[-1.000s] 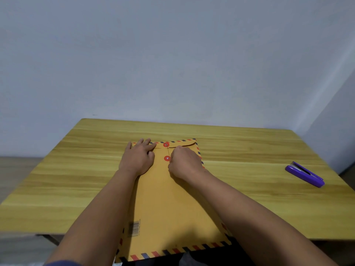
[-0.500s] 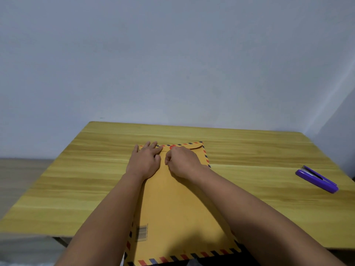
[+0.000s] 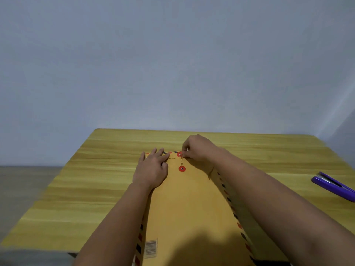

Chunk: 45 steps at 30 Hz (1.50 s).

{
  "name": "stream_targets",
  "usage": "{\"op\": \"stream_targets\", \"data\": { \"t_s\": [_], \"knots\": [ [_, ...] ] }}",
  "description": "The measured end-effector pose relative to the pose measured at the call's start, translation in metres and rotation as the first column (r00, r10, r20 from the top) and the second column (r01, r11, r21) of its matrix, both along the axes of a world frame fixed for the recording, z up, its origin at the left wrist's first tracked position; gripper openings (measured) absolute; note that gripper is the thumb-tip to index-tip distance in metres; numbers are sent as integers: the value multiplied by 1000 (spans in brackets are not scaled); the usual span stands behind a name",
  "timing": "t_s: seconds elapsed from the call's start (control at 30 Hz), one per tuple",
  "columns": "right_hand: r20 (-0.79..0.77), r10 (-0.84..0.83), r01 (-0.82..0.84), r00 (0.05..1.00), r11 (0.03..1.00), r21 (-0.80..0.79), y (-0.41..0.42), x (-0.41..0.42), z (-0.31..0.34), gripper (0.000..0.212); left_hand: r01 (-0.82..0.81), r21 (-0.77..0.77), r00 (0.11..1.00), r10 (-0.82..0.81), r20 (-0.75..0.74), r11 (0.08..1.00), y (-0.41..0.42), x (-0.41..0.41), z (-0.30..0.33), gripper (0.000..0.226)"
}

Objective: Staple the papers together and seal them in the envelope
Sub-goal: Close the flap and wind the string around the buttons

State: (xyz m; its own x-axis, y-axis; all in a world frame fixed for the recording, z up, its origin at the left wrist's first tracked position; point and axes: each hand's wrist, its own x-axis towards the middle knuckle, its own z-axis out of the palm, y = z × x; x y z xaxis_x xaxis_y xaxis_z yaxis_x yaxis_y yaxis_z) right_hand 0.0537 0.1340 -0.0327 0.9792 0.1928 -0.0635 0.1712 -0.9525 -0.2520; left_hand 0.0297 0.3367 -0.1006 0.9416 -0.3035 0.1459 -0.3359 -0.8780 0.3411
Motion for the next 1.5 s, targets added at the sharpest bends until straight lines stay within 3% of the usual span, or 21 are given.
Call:
{"op": "stream_targets", "data": {
  "t_s": [0.1, 0.3, 0.43, 0.67, 0.77, 0.83, 1.0, 1.13, 1.27, 1.5],
  "knots": [
    [-170, -30, 65, 985, 978, 199, -11, 8, 9, 10, -6, 5, 1000, 6, 10, 1000, -1, 0, -2, 54],
    [-364, -56, 158, 930, 954, 256, -30, 20, 16, 13, -13, 2, 1000, 13, 24, 1000, -2, 1, -4, 54],
    [-388, -71, 215, 919, 915, 342, -39, 21, 17, 4, -11, -2, 999, 11, 30, 1000, -2, 1, -5, 54],
    [-457, -85, 326, 885, 815, 479, -54, 20, 9, 10, -14, -6, 999, 14, 30, 1000, -2, 2, -7, 53],
    [-407, -112, 319, 906, 814, 486, -54, 19, 6, 8, -13, -7, 1000, 13, 28, 1000, -2, 2, -6, 53],
    [-317, -124, 272, 940, 833, 481, -46, 20, 0, 5, -12, -4, 1000, 12, 27, 1000, -2, 2, -6, 53],
    [-171, -110, 166, 979, 917, 364, -22, 25, -17, 22, -9, -7, 999, 9, 31, 1000, -2, 2, -7, 53],
    [-92, -131, 149, 987, 965, 217, -9, 33, -19, 12, -1, -1, 999, 1, 37, 1000, -1, 2, -7, 55],
    [-43, -125, 128, 991, 989, 80, 3, 37, -16, 14, 1, 9, 999, -1, 41, 1000, -1, 2, -7, 55],
    [10, -138, 139, 990, 990, -27, 22, 37, -17, 13, 3, 24, 1000, -3, 31, 1000, -1, 1, -5, 54]
  ]
}}
